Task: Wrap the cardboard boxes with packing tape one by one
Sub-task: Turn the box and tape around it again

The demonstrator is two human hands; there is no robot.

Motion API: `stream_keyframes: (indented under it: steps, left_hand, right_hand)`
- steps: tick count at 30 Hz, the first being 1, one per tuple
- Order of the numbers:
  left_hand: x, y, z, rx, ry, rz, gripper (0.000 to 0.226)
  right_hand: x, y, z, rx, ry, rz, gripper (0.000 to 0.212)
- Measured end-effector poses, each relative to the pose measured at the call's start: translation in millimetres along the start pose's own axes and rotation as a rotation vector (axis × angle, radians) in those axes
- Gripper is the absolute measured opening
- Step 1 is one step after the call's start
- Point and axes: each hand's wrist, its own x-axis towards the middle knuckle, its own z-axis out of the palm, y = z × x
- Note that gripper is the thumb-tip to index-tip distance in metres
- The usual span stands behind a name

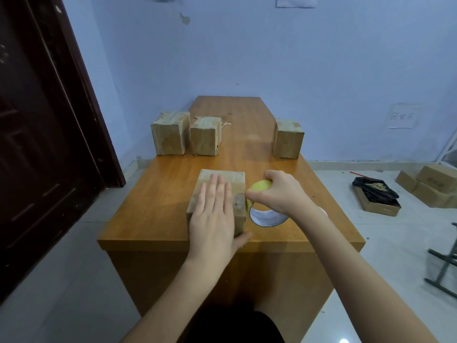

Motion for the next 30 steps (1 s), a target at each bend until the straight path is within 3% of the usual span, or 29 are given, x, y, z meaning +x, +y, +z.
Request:
stream_keyframes:
  steps: [4, 10, 16, 21, 24, 28, 30]
  left_hand:
    - [8.4, -6.5, 1.2, -0.149, -0.088, 0.216, 0.091]
    - [8.6, -7.3, 2.5, -0.246, -0.098, 0.188, 0.087]
    - [4.6, -6.8, 1.5, -0.098, -0.069, 0.24, 0.098]
    - [6.2, -10.7, 3.9, -0.183, -0.1, 0.222, 0.09]
    - [6.0, -11.8, 4.4, -0.232, -0.082, 0.201, 0.089]
    - [10.4, -13.5, 0.4, -0.341, -0.012, 0.114, 0.089]
    - [13.4, -11.0, -0.4, -0.367, 0.002, 0.097, 0.088]
  right_hand:
    - [0.6, 1.0, -0.5, 0.005, -0.007, 0.008, 0.045]
    - [0.8, 1.0, 2.8, 0.034, -0.015, 0.017, 0.042]
    - [1.7, 0.8, 2.3, 0.047, -0.038, 0.034, 0.043]
    - [-2.0, 7.7, 5.3, 0.128, -0.047, 0.047, 0.047]
    - [-12.2, 19.4, 1.2, 0.317, -0.121, 0.068, 0.077]
    - [-31.0, 48.5, 6.3, 0.738, -0.004, 0.052, 0.068]
    - [-39.6, 55.2, 13.7, 0.824, 0.013, 0.075, 0.069]
